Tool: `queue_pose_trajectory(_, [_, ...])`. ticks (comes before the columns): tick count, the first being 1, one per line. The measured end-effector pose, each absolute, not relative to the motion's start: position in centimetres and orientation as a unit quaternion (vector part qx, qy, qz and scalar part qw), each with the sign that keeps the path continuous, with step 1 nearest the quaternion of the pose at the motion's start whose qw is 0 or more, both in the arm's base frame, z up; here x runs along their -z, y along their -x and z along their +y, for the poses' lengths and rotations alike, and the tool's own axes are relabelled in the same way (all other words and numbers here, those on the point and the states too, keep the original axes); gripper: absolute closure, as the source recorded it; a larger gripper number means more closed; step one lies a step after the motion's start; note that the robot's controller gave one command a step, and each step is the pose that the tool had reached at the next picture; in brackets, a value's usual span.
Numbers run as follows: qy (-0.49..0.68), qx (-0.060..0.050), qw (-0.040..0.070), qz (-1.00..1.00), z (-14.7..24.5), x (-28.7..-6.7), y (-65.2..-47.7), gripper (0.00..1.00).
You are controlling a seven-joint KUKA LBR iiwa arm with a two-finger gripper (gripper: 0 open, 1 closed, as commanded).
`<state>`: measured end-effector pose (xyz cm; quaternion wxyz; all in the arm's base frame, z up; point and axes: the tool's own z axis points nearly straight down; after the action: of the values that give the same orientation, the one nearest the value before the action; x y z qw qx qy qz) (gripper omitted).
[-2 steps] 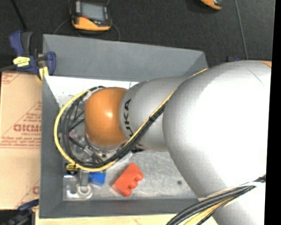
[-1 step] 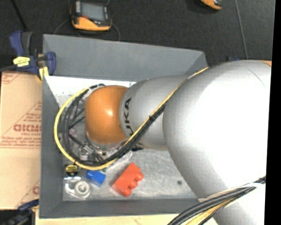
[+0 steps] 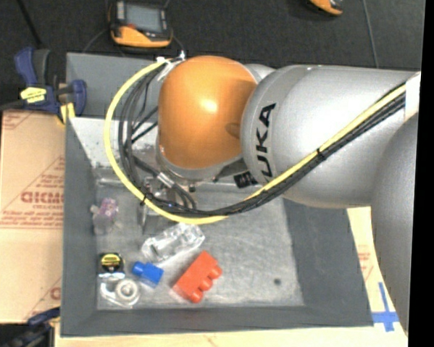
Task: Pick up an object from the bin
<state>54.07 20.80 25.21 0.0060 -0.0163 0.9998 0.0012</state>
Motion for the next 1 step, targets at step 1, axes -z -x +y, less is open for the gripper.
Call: queue_pose_trajectory(1, [0.039, 0.002, -0.002, 0.999, 19.45, -13.71, -52.91, 1.0])
